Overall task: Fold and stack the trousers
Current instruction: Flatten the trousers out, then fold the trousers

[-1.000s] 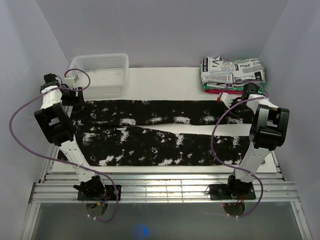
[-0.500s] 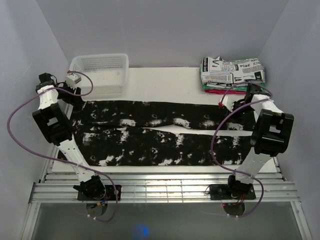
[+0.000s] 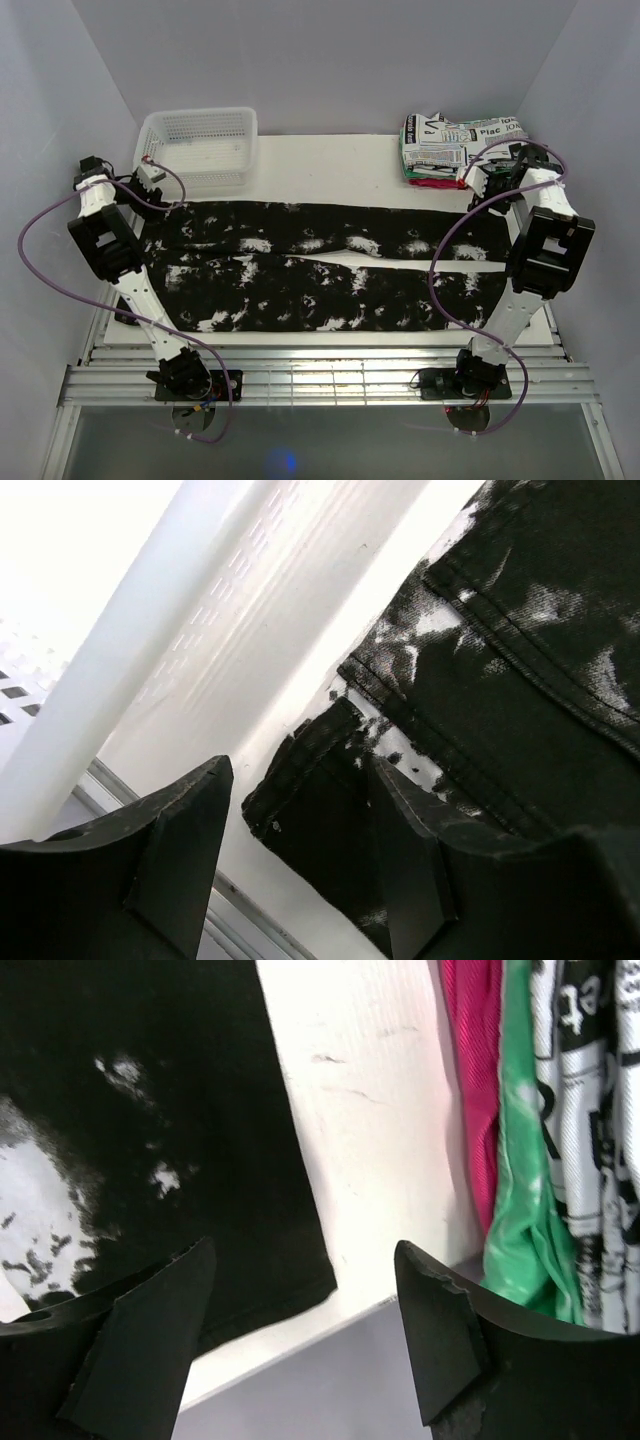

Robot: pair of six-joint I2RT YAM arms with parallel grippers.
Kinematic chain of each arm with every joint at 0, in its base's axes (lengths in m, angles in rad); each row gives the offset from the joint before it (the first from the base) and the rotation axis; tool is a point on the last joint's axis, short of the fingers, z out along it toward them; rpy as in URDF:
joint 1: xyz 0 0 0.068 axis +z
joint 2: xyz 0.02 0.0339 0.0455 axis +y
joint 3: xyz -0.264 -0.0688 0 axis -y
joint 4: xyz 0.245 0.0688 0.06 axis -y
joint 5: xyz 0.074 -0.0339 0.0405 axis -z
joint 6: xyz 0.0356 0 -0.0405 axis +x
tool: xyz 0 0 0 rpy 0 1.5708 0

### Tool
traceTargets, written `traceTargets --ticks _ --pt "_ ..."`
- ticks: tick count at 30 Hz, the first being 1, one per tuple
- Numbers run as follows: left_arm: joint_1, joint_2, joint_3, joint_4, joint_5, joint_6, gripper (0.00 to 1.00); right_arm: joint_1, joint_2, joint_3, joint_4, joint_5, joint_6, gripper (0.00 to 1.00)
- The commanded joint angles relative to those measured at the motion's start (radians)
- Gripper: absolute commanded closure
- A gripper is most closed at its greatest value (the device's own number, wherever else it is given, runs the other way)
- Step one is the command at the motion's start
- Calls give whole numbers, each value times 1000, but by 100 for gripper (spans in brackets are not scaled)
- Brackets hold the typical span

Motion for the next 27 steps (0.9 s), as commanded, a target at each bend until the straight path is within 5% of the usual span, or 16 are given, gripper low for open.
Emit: traceTargets --ticks 1,10,21,27 --pt "6 -12 39 -8 81 85 32 -7 15 44 -49 -73 -34 21" --pt "9 49 27 -138 46 153 38 -25 124 206 -145 -145 -65 19" --pt "6 48 -87 -230 -69 248 86 -24 369 427 -266 -105 -108 13" --pt "6 60 -91 -253 -80 248 96 -33 398 363 -250 -21 -177 12"
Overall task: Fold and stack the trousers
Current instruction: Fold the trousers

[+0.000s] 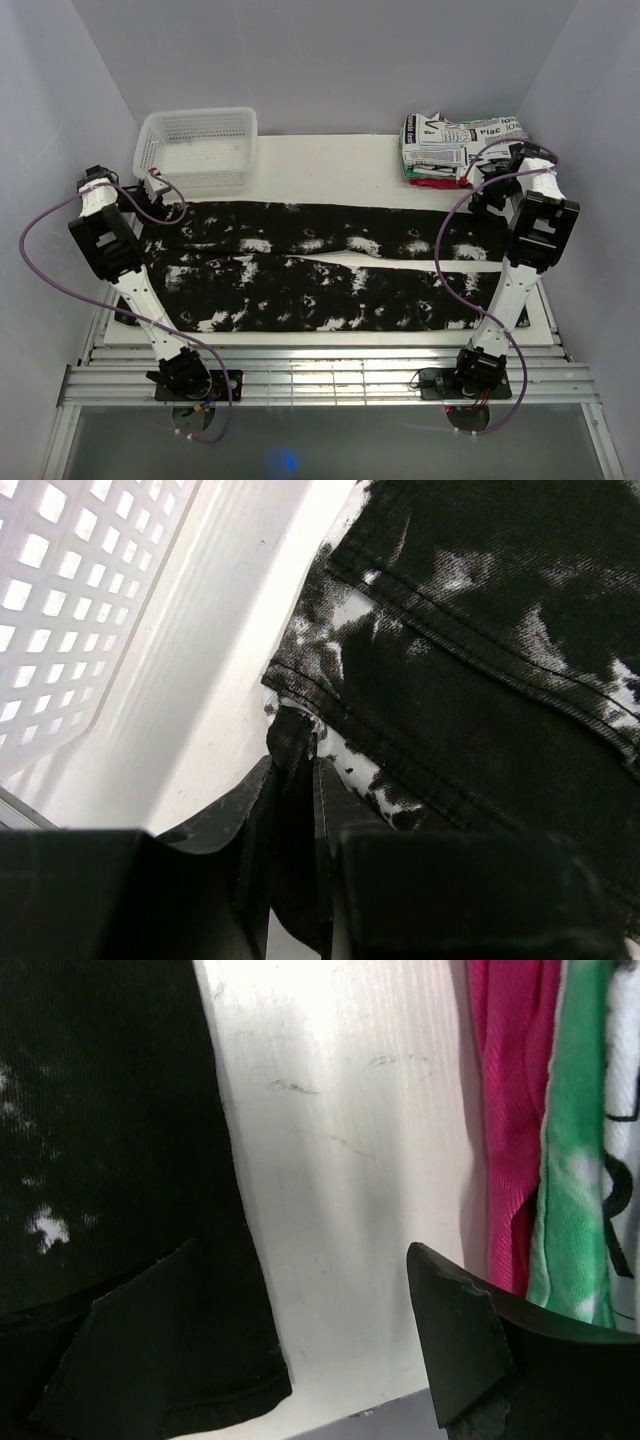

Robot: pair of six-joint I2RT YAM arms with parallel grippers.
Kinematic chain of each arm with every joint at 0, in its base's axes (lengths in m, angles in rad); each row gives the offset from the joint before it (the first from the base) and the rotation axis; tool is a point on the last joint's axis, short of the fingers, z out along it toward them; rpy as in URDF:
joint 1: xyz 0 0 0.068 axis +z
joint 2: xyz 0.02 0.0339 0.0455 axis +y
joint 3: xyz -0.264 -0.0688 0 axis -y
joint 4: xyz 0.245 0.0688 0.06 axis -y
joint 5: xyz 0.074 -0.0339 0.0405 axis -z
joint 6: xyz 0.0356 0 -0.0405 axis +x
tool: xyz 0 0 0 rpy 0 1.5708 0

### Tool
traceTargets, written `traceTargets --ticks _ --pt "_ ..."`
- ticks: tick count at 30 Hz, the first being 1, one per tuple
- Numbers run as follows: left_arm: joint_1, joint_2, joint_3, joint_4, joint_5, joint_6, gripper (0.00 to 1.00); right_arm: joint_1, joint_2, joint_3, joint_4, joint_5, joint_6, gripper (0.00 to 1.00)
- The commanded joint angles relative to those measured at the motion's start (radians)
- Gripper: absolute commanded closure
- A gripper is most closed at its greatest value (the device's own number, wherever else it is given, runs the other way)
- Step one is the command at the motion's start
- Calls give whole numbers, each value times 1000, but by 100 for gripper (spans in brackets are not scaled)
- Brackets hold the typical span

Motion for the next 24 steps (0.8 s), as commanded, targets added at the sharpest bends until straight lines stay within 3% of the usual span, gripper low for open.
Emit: traceTargets --ticks 1,3,10,14,18,24 --pt "4 37 -60 -144 -106 3 97 -8 23 -27 -52 80 -80 14" --pt "4 40 -51 -141 -101 -7 100 -10 40 -36 -77 103 -101 19" --pt "4 33 -8 -117 -62 -89 100 1 33 -54 -81 160 -88 92" --pt "6 -39 -49 29 -31 -234 100 -6 -15 -2 -29 131 -14 92" --pt "7 -174 -165 187 15 -259 100 -17 -104 18 18 45 40 92" --pt "27 -412 -422 448 66 -258 100 -31 -311 -163 185 -16 66 92"
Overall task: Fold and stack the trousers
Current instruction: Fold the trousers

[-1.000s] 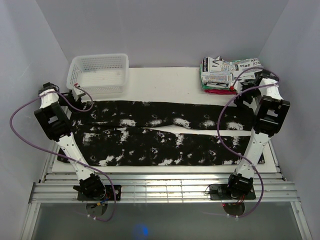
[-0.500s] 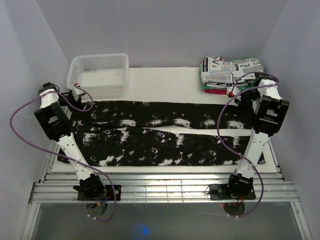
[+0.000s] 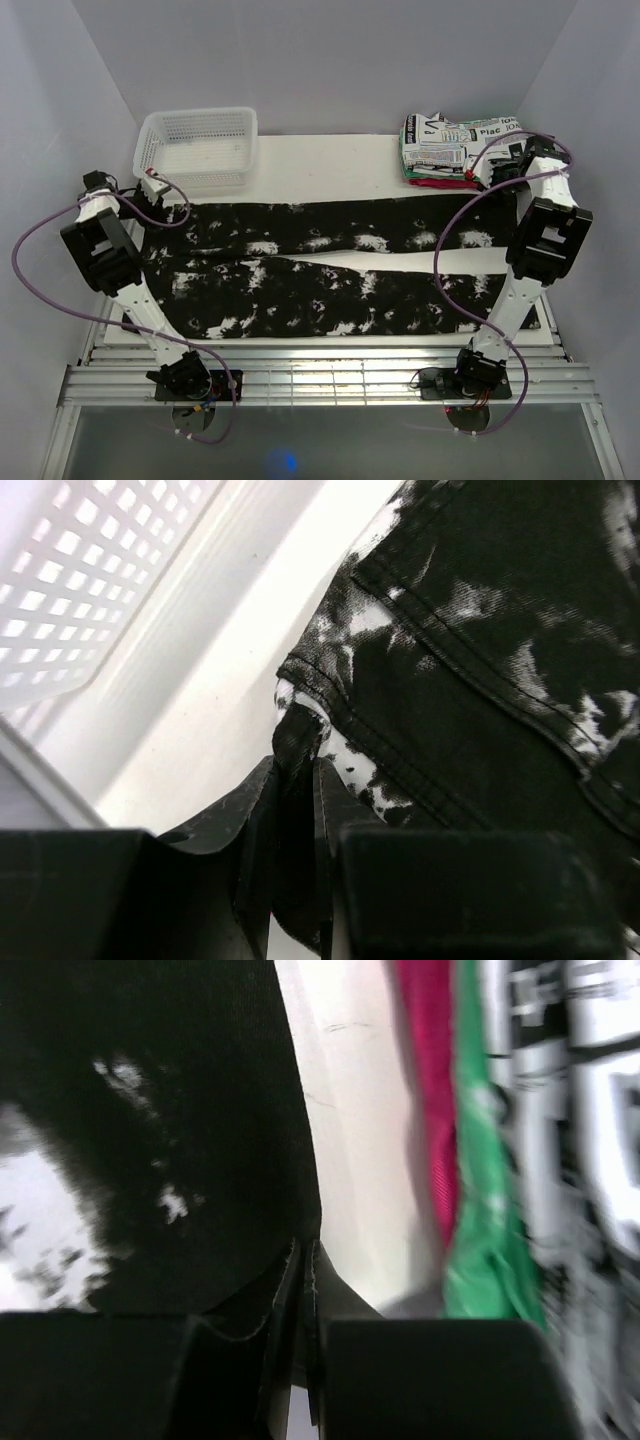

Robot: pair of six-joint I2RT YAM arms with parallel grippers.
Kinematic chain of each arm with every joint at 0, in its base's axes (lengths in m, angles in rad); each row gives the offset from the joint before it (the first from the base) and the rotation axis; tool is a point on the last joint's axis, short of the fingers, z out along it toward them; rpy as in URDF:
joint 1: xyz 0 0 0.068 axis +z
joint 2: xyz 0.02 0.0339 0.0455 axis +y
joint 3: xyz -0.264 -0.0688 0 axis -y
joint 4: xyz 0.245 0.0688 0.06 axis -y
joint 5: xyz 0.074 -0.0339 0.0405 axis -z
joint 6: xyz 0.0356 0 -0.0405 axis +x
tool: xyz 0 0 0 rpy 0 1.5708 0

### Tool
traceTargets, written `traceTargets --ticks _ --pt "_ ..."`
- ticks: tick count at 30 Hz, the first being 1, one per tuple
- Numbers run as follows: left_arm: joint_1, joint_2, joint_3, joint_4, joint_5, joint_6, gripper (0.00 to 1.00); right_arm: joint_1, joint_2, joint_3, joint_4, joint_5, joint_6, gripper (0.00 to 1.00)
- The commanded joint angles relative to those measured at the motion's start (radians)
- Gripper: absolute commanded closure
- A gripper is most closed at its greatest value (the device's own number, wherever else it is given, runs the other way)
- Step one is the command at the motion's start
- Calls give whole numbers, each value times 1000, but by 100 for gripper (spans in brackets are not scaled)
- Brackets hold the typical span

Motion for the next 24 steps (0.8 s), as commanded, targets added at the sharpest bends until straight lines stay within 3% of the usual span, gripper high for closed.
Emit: traceTargets --ticks 1,9,14,20,24 --pt "24 -217 -134 204 70 -28 100 -25 -181 -79 131 -52 35 92" --pt "96 -503 -510 611 138 -92 100 -100 -436 -360 268 -142 18 92" --pt "185 -665 -677 681 199 -140 100 -168 -616 -567 316 -196 -49 92" --pt "368 -819 -782 514 345 -34 100 -300 -798 -779 314 -271 -153 92" --pt "483 -880 -809 151 406 231 100 -394 -887 -871 303 -321 -226 92"
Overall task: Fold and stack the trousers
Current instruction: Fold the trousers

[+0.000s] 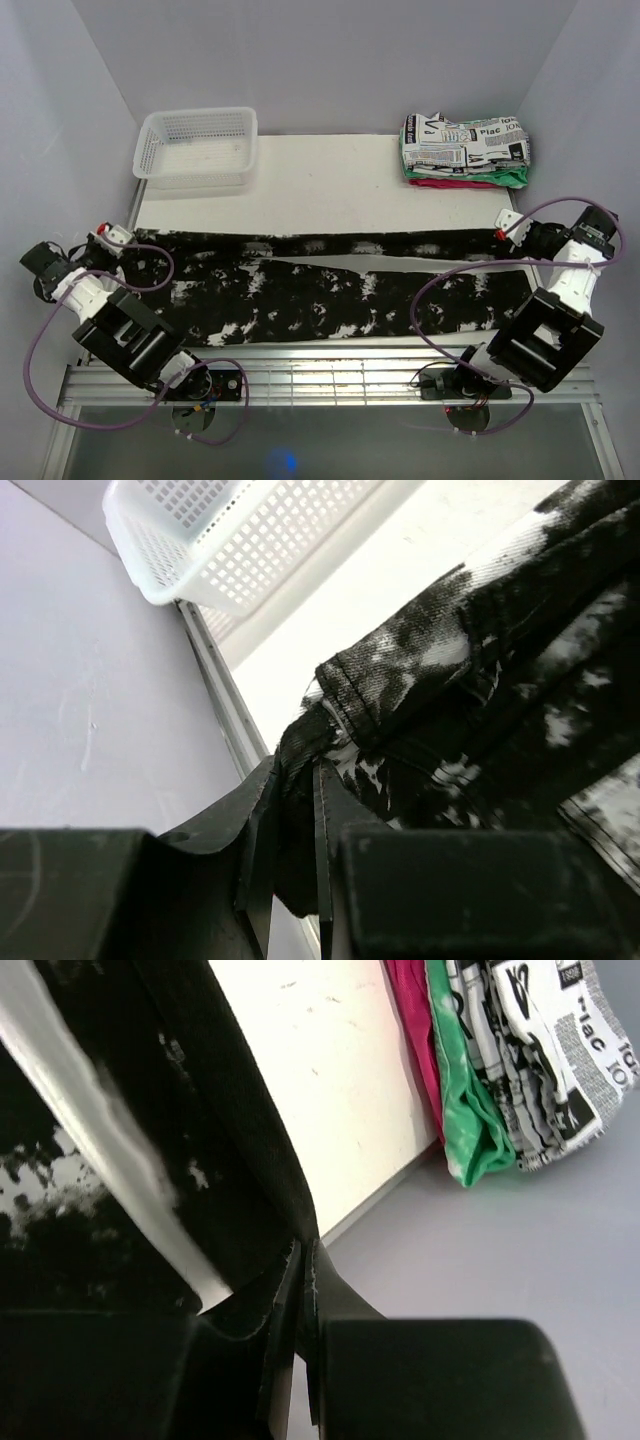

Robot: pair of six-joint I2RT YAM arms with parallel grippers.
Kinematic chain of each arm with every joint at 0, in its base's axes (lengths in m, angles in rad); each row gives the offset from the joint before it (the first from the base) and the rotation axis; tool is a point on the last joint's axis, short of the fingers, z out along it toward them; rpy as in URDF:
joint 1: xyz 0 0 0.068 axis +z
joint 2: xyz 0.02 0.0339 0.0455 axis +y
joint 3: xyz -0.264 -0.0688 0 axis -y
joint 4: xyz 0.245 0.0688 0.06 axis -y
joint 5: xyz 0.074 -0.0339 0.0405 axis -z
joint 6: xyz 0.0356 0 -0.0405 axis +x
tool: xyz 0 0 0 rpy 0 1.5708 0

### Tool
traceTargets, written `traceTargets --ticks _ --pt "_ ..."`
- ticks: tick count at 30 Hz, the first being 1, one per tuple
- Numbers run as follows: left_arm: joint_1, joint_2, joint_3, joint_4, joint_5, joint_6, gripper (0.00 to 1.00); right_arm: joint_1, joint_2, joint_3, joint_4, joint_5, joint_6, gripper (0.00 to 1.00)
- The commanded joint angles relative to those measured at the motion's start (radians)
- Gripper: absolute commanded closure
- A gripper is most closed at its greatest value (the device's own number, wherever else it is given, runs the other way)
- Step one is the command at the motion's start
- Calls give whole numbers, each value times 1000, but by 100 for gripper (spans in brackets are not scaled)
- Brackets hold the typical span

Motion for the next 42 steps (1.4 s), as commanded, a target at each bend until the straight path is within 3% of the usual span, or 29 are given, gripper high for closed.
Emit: traceTargets --ticks 1,7,12,18,21,24,25,26,27,28,31,36,39,42 --pt "97 -62 -13 -305 60 370 100 -114 -74 -37 36 -25 -155 92" --pt "215 -19 7 -715 8 702 100 -258 -137 -127 -135 -64 -367 92" --pt "343 65 24 -1003 -146 1059 100 -396 -145 -195 -281 -44 -663 92" --pt "413 49 -69 -1047 -394 1224 89 -474 -175 -347 -338 53 -872 92" --pt "424 15 -94 -1047 -516 1296 77 -485 -192 -408 -338 99 -964 92" --pt "422 -13 -82 -1047 -602 1292 49 -487 -214 -450 -312 128 -986 92" --pt "424 -39 -80 -1048 -642 1299 39 -487 -230 -459 -301 146 -987 88" --pt "424 -48 -76 -1048 -721 1308 6 -485 -235 -466 -291 157 -986 80" --pt "427 -56 -65 -1048 -742 1298 2 -485 -237 -465 -284 166 -984 71" --pt "425 -59 -30 -1050 -745 1273 2 -485 -227 -456 -287 167 -978 45" --pt "427 -34 73 -1053 -672 1131 5 -487 -174 -369 -338 106 -947 25" --pt "393 105 222 -1051 -560 825 22 -484 -120 -206 -412 38 -879 11" --pt "312 121 225 -1050 -555 653 23 -436 -88 -148 -424 27 -791 7" --pt "164 99 173 -1018 -564 510 24 -276 -59 -65 -335 67 -412 6"
